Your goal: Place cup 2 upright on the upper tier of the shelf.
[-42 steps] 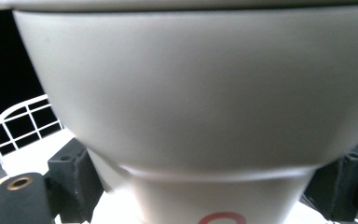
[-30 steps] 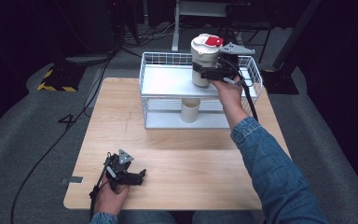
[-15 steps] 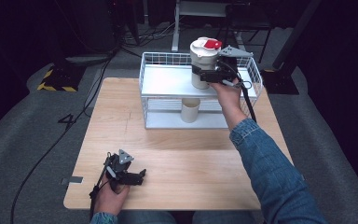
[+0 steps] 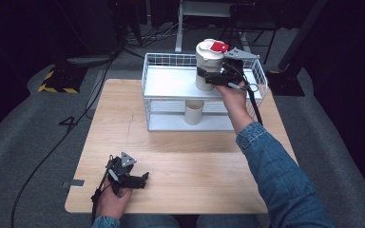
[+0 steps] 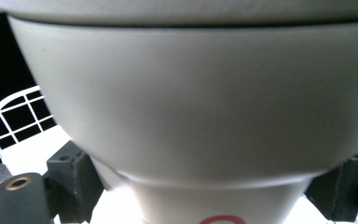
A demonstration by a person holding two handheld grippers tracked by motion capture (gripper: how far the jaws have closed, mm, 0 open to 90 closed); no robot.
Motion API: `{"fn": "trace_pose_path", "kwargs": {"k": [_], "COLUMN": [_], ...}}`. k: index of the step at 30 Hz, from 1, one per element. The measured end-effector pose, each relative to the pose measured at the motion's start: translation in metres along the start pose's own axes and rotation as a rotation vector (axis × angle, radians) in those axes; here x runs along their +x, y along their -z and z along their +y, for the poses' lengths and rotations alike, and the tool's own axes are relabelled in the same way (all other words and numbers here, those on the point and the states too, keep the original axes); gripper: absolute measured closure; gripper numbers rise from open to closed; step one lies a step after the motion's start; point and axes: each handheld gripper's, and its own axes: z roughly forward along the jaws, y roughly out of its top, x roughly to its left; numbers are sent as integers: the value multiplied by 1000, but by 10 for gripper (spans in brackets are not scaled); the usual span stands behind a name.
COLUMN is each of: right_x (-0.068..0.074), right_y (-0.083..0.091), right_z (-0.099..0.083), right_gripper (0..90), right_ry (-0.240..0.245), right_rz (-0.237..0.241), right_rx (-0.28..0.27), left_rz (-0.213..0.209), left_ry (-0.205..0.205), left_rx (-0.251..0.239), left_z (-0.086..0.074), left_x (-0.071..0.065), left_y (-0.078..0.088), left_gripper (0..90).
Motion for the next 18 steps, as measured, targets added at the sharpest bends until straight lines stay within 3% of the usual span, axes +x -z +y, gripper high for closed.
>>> {"fn": "trace_pose_path", "kwargs": {"k": [13, 18], "right_x": [0, 1], "right_y": [0, 2], "right_z": [1, 2], "right_gripper": [129, 74], "right_ry": [-1, 4], "right_rz": [-4, -16], "right_rx": [-2, -13], "left_rz": [1, 2], "left_ry": [-2, -5], "left_rx": [0, 1], "left_z": [0, 0], "left_x": [0, 0], "left_y": [0, 0], "left_gripper": [13, 13]}}
